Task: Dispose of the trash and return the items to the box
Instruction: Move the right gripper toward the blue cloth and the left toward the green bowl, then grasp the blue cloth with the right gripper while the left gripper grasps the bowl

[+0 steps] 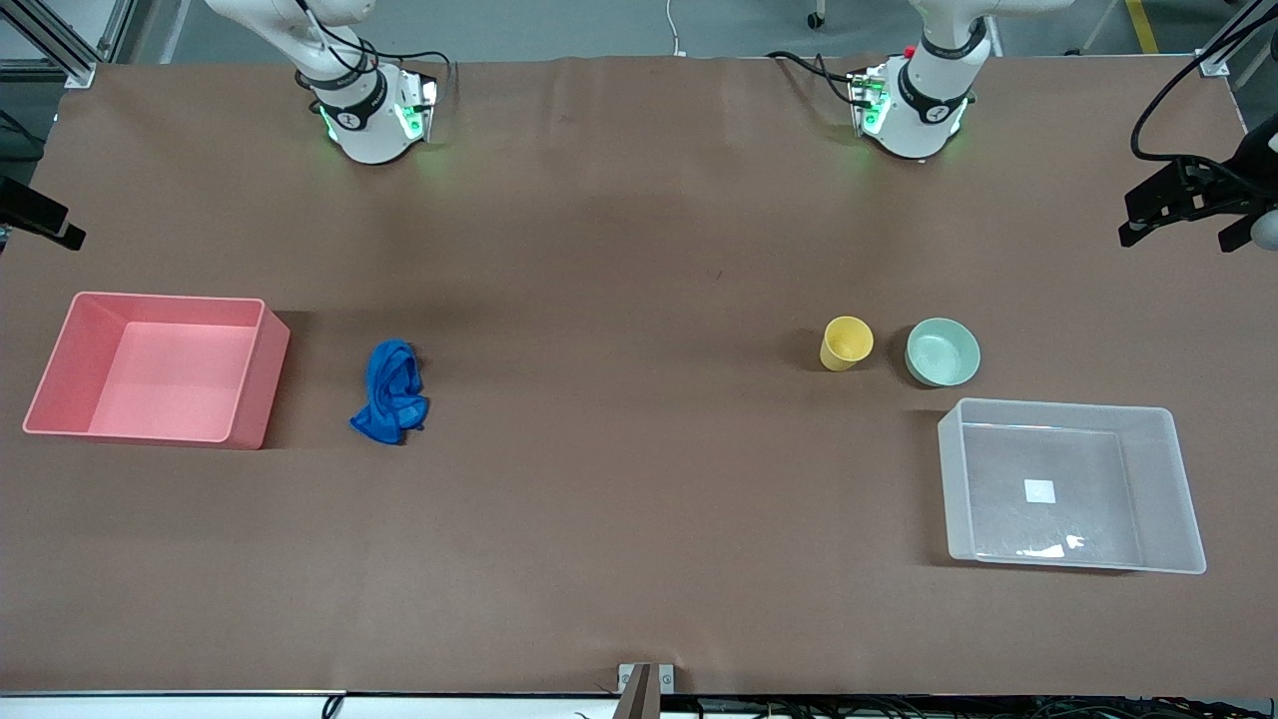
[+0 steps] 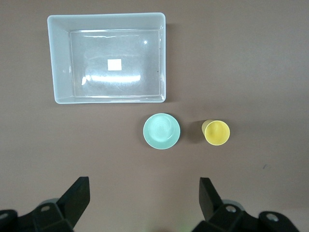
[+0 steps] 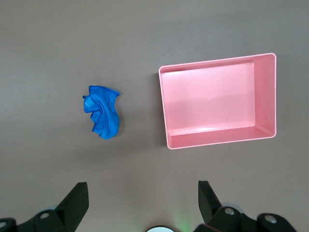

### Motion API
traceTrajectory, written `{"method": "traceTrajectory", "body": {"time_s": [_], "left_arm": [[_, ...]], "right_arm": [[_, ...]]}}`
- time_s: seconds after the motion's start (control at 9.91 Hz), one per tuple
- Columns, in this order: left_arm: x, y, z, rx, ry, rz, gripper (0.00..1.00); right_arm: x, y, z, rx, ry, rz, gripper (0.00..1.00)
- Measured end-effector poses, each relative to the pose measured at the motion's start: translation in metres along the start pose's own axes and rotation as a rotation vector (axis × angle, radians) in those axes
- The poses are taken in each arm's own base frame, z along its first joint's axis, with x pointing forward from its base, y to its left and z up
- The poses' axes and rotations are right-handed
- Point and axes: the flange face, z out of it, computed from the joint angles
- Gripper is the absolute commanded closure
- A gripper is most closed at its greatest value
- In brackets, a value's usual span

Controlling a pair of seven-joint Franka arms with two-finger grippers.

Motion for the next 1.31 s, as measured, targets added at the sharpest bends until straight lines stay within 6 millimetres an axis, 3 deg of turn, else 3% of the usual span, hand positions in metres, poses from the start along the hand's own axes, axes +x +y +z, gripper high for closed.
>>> {"method": "traceTrajectory", "body": {"time_s": [0.71,0.91,1.01,1.11,1.31], "left_arm": [[-0.003,-0.004,0.003,-0.001,-0.02,-0.009,0.0],[-0.003,-0.004,0.021,-0.003,-0.056,-0.01,0.0],[-0.003,-0.005,0.036,-0.004,-0.065,-0.011,0.0],[-0.004,-0.006,0.057,-0.004,-0.059,-0.013,0.0],[-0.016,-0.01,0.116,-0.006,-0.026,-0.021,0.0]], "right_arm": [[0.0,-0.001,0.0,0.0,0.0,-0.002,0.0],[0.0,-0.021,0.003,-0.001,-0.005,-0.043,0.0],[0.003,-0.048,0.014,-0.004,-0.007,-0.077,0.0],[0.013,-0.077,0.045,-0.006,-0.005,-0.092,0.0],[0.039,-0.122,0.15,-0.003,0.001,-0.102,0.0]]}}
